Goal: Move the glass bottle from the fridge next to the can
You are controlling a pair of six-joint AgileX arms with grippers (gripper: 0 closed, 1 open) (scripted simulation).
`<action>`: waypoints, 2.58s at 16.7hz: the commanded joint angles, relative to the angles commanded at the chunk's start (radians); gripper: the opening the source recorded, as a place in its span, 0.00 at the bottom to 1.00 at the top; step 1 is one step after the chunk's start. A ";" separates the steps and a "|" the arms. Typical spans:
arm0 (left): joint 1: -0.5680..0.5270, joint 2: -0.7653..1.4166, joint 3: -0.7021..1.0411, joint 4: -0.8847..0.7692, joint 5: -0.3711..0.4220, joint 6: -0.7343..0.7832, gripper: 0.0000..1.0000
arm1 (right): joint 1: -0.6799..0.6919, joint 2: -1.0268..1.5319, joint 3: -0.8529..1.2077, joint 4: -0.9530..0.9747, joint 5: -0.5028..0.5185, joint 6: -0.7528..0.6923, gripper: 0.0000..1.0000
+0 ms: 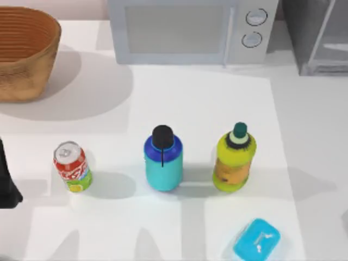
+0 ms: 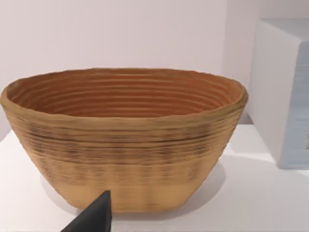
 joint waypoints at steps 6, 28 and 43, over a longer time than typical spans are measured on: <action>0.000 0.000 0.000 0.000 0.000 0.000 1.00 | -0.290 0.381 0.107 -0.004 -0.144 -0.399 1.00; 0.000 0.000 0.000 0.000 0.000 0.000 1.00 | 0.196 0.448 0.109 0.694 -0.048 0.401 1.00; 0.000 0.000 0.000 0.000 0.000 0.000 1.00 | 0.548 0.443 0.081 1.178 0.039 0.938 1.00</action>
